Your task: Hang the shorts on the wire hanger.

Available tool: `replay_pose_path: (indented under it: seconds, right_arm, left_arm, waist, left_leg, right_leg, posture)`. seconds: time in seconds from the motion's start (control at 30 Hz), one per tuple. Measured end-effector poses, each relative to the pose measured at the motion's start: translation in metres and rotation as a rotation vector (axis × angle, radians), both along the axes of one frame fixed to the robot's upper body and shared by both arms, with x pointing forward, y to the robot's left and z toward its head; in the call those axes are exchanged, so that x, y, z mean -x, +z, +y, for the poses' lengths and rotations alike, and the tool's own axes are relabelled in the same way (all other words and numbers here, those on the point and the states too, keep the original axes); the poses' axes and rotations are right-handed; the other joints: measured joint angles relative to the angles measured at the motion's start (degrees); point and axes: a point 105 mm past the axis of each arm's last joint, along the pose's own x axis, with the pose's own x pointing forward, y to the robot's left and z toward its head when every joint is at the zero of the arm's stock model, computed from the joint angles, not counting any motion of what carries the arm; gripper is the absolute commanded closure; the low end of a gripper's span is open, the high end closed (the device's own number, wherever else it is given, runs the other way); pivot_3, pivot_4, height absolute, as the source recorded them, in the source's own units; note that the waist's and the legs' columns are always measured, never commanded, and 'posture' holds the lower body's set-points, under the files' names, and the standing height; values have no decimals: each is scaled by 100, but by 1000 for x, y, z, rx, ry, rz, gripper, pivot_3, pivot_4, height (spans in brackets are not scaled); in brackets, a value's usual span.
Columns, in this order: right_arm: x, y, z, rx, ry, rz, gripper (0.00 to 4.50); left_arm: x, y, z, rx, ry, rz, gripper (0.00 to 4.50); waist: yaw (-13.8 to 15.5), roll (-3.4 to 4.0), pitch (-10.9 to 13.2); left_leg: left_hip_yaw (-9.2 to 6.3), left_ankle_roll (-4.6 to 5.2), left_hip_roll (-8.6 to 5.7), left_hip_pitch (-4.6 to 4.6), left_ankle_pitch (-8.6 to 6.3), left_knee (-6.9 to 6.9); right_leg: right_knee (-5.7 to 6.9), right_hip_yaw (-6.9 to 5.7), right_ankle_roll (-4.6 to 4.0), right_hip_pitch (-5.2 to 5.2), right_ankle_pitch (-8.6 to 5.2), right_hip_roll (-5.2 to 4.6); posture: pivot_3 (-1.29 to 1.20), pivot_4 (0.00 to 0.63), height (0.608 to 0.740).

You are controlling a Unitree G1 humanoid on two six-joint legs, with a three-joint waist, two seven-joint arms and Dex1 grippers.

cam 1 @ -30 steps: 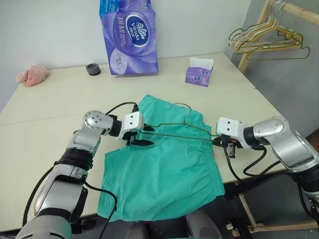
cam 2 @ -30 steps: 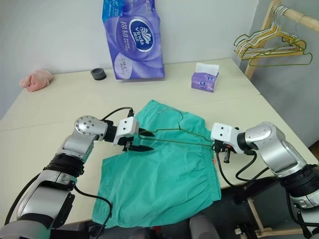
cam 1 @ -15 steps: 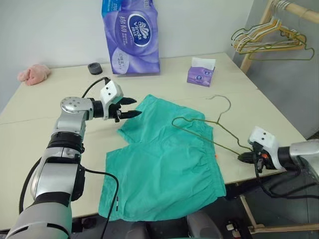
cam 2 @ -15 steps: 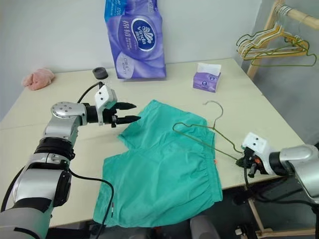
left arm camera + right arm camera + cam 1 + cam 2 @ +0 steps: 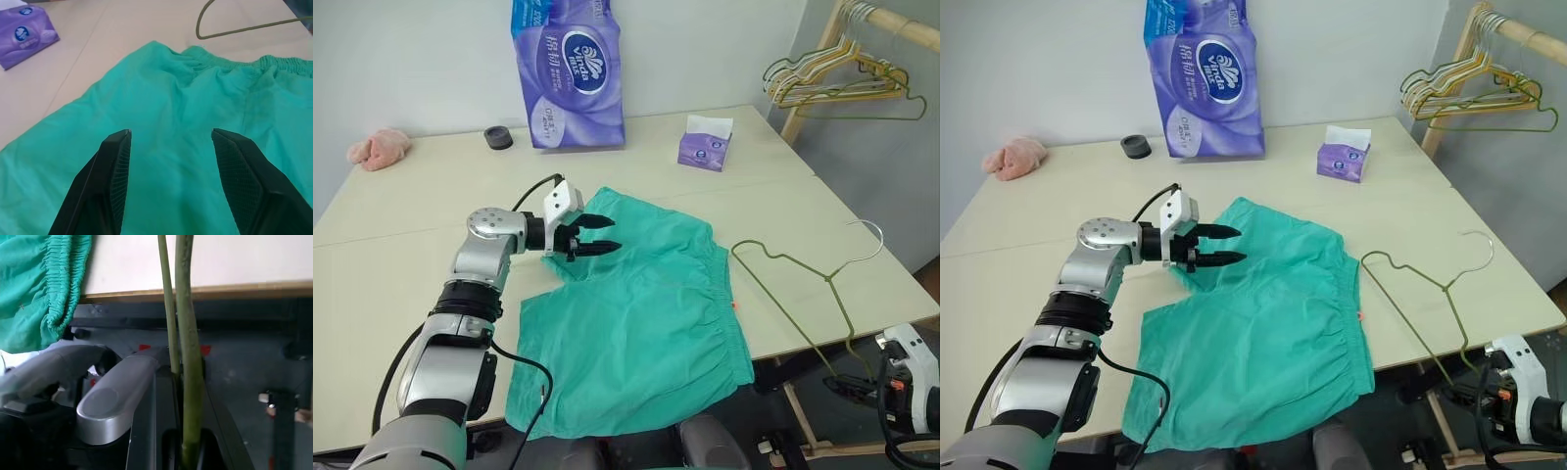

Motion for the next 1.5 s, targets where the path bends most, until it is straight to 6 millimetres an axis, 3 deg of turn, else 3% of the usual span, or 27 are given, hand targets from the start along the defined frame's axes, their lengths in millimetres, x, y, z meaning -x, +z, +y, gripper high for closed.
replay_pose_path:
  seconds: [0.5, 0.7, 1.27, 1.4, 1.5]
  right_arm:
    - [15, -16, 23, -103, -35, 90, 4500]
    - [16, -23, 30, -144, -39, 123, 4500]
    - [23, -13, 44, -213, 95, 183, 4500]
    - [14, -19, 54, -240, 123, 191, 4500]
    - [-4, -23, 61, -269, 124, 170, 4500]
  left_arm:
    - [7, -6, -11, -10, -39, 8, 1751]
    - [25, -8, -18, 11, -126, 38, 1751]
    - [25, -10, -14, 4, -112, 44, 1751]
    - [25, -11, -14, 0, -110, 43, 1751]
    - [24, -12, -14, -2, -107, 43, 1751]
  waist:
    - [-2, 4, -4]
    - [0, 9, -8]
    - [12, 12, -13]
    - [7, 12, -13]
    - [3, 13, -14]
  left_leg:
    - [2, 0, -3, -2, 0, -2]
    - [3, 0, 0, -2, 0, -3]
    - [4, 1, -2, -4, -1, -4]
    - [5, 0, -2, -4, -1, -4]
    - [5, 1, -1, -4, 0, -6]
  right_leg:
    - [-6, 1, 2, 0, -1, 5]
    - [-7, 3, 2, -1, -2, 5]
    - [-18, 3, 3, 0, -2, 11]
    - [-21, 5, 3, -1, -2, 11]
    - [-23, 4, 3, -1, -2, 12]
  posture:
    - [-274, 91, 740]
    - [-269, 91, 740]
    - [-265, 91, 740]
    - [-259, 88, 740]
    - [-253, 88, 740]
